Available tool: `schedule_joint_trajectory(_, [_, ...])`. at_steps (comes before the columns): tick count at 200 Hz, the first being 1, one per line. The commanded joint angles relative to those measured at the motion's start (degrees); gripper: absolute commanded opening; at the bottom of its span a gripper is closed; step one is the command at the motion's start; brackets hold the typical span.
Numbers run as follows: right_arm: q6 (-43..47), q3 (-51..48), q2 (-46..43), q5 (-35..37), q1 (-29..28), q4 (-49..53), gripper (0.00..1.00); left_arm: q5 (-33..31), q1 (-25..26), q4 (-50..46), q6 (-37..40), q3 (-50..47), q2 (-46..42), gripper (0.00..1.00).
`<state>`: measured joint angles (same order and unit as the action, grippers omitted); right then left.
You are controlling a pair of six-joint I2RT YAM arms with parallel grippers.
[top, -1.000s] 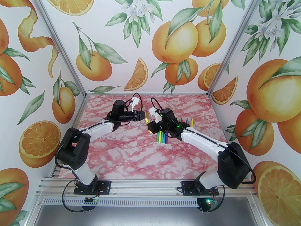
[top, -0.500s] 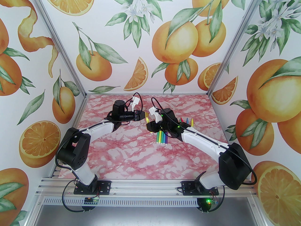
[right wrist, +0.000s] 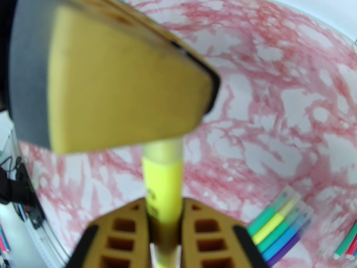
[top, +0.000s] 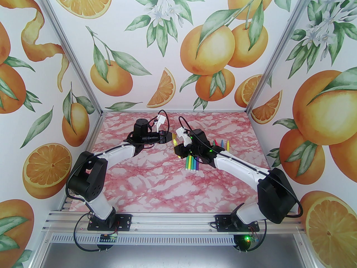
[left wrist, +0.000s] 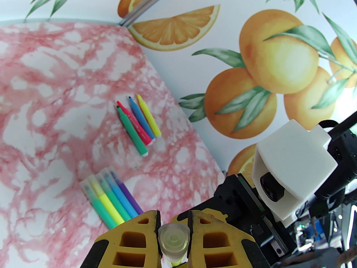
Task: Open the pen caps
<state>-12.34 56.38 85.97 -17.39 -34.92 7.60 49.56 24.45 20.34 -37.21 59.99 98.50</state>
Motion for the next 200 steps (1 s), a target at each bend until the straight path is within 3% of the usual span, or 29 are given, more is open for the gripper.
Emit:
schedule_joint_trajectory(1, [0.9, -2.2, -1.2, 0.7, -0.2, 1.2, 0.07, -1.5, -0.2, 0.2, 0.8, 0.1, -3.2, 0.00])
schedule_joint_trajectory(30, [2.0, -4.4, -3.0, 0.3, -0.2, 2.9, 0.00, -4.2, -1.4, 2.3, -1.2, -1.0, -3.6, 0.00])
schedule_joint_trajectory(105, [4.0, -10.9, -7.1, 0.5, -0.1, 6.0, 0.00, -10.9, -4.6, 3.5, -4.4, -3.2, -3.5, 0.00])
schedule_joint_trajectory(200, [5.5, -11.3, -6.3, -1.2, -0.1, 8.1, 0.00, -13.0, -6.1, 2.2, -4.7, -1.0, -2.5, 0.00])
